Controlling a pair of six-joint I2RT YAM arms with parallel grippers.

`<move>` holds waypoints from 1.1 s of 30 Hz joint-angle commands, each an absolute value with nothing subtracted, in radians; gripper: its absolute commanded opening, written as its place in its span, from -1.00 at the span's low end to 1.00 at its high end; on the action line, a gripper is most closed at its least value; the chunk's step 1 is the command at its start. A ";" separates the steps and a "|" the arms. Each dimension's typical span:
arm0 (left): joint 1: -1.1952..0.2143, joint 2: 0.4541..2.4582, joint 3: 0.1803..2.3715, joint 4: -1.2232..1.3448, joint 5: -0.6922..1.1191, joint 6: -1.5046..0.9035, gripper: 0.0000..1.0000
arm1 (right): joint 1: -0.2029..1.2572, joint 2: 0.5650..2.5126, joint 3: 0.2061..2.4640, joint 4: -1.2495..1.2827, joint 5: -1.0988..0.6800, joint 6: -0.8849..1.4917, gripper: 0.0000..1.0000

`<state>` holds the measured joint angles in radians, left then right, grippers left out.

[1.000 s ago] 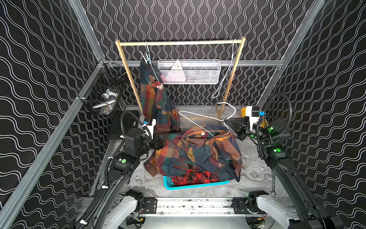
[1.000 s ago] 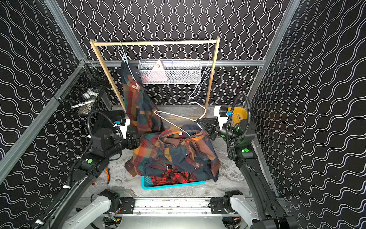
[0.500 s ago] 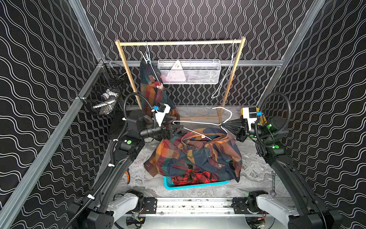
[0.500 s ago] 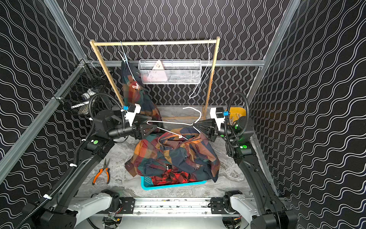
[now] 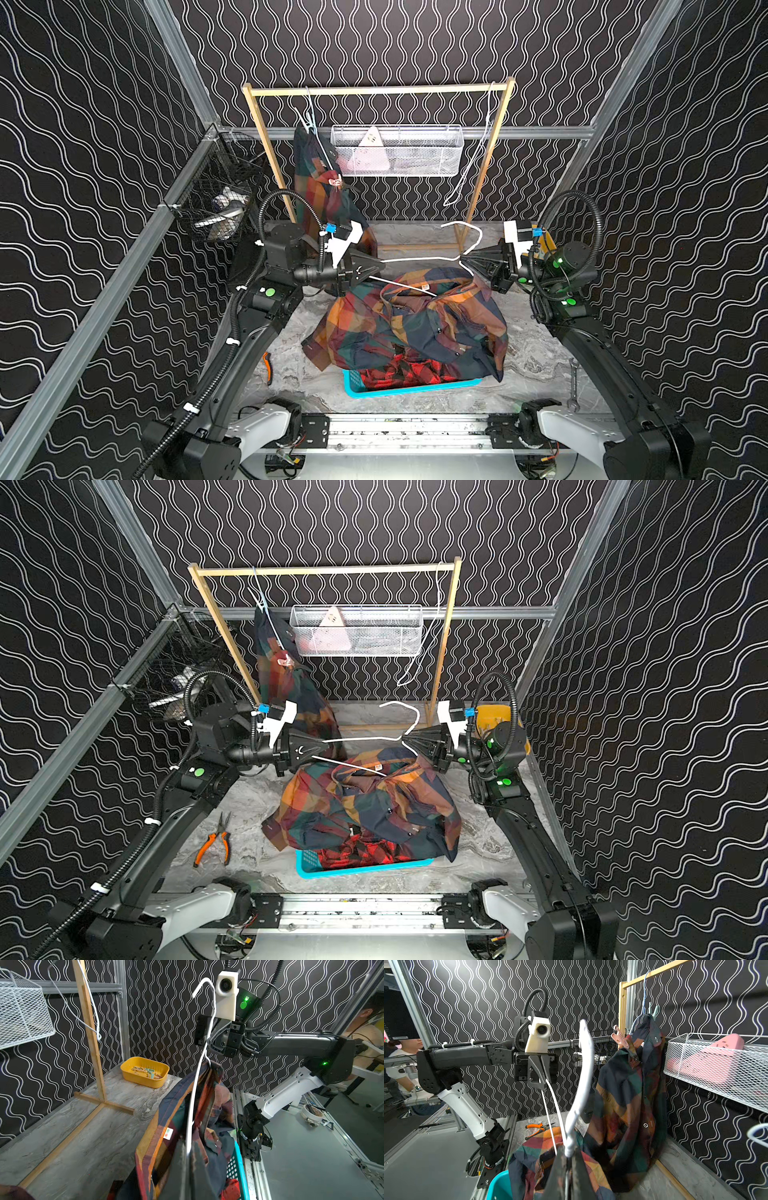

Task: Remove the clothespins securing long-sleeve shirts to the hanger
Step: Remove the long-sleeve shirt from the hanger, then adjust the long-sleeve shirt at the bin.

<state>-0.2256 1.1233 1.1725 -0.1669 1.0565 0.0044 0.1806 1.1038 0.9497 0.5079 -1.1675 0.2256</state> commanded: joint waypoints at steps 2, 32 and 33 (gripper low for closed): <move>-0.226 1.111 1.175 -0.164 1.053 0.028 -1.00 | 0.183 1.115 0.969 0.487 -1.128 0.226 -0.86; -0.226 0.896 1.209 -0.033 0.392 -0.002 -1.00 | 0.184 0.843 0.826 -0.489 -0.332 0.366 0.46; -0.226 0.896 1.207 -0.024 0.396 -0.007 -1.00 | 0.184 0.831 0.814 -0.506 -0.326 0.372 0.49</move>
<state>-0.2268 0.8940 1.2030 -0.1032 0.4175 0.0181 0.1829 0.8555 0.8349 -0.3904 -0.3721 0.3286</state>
